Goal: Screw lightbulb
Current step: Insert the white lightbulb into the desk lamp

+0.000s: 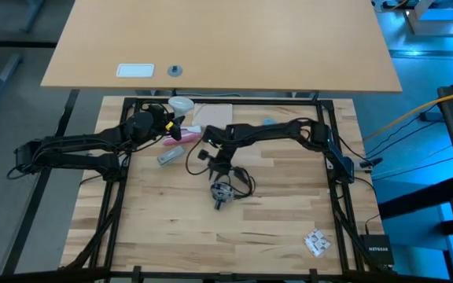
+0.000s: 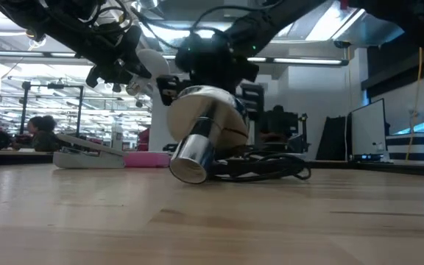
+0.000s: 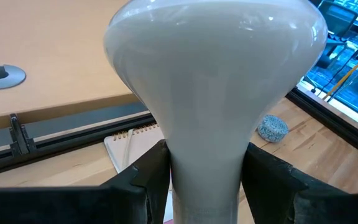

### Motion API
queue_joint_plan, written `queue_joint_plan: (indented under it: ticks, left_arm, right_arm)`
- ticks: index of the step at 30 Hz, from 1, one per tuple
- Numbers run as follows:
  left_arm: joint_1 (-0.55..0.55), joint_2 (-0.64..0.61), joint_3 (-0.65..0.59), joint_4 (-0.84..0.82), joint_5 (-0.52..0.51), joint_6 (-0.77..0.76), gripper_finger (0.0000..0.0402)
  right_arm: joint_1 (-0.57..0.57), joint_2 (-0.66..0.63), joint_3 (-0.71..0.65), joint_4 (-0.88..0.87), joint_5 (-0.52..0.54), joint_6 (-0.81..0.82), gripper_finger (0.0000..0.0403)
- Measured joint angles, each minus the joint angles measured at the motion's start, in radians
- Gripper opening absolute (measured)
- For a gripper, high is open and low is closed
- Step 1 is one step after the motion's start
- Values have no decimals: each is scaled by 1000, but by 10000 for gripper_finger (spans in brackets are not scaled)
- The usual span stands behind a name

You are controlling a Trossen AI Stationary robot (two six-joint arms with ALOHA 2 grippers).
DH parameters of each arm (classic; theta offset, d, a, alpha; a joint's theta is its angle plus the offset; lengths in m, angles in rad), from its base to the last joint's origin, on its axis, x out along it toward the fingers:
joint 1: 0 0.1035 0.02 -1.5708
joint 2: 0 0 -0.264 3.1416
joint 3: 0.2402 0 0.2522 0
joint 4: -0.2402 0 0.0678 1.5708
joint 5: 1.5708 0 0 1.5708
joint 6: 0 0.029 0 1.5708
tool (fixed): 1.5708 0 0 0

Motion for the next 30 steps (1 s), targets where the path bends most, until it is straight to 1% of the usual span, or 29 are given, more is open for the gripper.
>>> queue_joint_plan:
  ticks: [3,8,11,14,17,19,23,30]
  left_arm:
    - [0,0,0,0,0,3,155]
    - [0,0,0,0,0,9,155]
    - [0,0,0,0,0,10,155]
    - [0,0,0,0,0,11,155]
    - [0,0,0,0,0,11,155]
    - [0,0,0,-1,0,11,155]
    - [0,0,0,-7,0,11,155]
    - [0,0,0,-52,0,12,155]
  right_arm:
    - [0,0,56,-53,36,20,88]
    - [0,0,138,-181,128,29,88]
    - [0,-2,163,-269,139,44,88]
    - [7,-10,181,-342,140,98,88]
    - [20,-13,183,-377,175,191,88]
    - [40,-14,182,-408,228,251,88]
    - [103,-28,182,-415,378,334,88]
    - [196,-66,182,-439,570,342,88]
